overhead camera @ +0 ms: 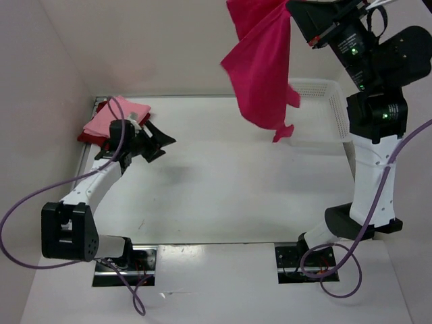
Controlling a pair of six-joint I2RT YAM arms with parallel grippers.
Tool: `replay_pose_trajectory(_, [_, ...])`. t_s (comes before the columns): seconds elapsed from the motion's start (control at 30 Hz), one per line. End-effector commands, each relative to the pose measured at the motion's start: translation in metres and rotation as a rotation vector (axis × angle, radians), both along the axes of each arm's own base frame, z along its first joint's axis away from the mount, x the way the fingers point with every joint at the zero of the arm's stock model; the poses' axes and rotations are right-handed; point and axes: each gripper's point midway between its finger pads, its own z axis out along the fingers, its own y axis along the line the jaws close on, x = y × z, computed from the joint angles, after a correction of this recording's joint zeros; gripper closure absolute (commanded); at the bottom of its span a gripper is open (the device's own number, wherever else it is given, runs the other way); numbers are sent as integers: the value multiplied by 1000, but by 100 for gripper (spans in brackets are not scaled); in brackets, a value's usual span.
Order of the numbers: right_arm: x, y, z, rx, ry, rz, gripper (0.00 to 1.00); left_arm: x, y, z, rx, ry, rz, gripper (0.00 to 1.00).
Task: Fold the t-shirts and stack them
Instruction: Move the tshirt to the center of the board
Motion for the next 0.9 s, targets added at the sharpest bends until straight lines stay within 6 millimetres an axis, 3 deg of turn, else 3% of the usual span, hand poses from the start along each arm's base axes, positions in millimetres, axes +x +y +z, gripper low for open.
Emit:
replay_pose_trajectory(0.0, [-45,25,28,3,-97,247,100,8,38,14,-24,-37,132,20])
replay_pose_trajectory(0.07, [-43,28,29,-4,-122,260,100,10,58,12,-34,-28,178,20])
replay_pose_trajectory(0.13, [-21,32,6,-32,-65,246,100,9,68,13,-46,-30,194,20])
replay_pose_trajectory(0.17, [-21,30,0,-37,-62,225,100,10,77,16,-45,-41,218,20])
replay_pose_trajectory(0.2, [16,37,-49,-61,63,222,100,9,76,17,-51,-41,209,20])
replay_pose_trajectory(0.27, [50,39,-107,-88,169,202,99,9,79,17,-51,-41,218,20])
replay_pose_trajectory(0.3, [81,40,-178,-102,323,195,99,6,77,13,-50,-35,203,20])
replay_pose_trajectory(0.33, [93,37,-211,-115,381,182,99,5,77,9,-40,-32,197,20])
replay_pose_trajectory(0.37, [106,40,-279,-137,520,193,99,-1,77,0,-31,-6,190,20])
replay_pose_trajectory(0.43, [121,38,-340,-156,623,163,98,-10,75,-8,33,3,149,20])
replay_pose_trajectory(0.47, [123,34,-382,-171,707,130,98,-12,81,-11,74,3,160,20])
replay_pose_trajectory(0.53, [134,27,-419,-184,789,97,98,-19,75,-20,152,14,108,20])
replay_pose_trajectory(0.63, [146,27,-446,-204,873,89,98,-25,61,-27,209,15,51,20])
replay_pose_trajectory(0.67, [154,28,-433,-200,842,88,98,-25,56,-27,217,8,26,20])
replay_pose_trajectory(0.73, [161,35,-437,-201,875,99,98,-22,32,-20,209,-37,-42,20])
replay_pose_trajectory(0.77, [169,37,-419,-196,840,98,98,-22,23,-25,209,-24,-70,20])
replay_pose_trajectory(0.83, [171,55,-418,-219,837,129,98,-12,4,-19,230,-51,-105,20])
replay_pose_trajectory(0.87, [174,61,-404,-219,812,138,98,-11,-2,-18,230,-51,-119,20])
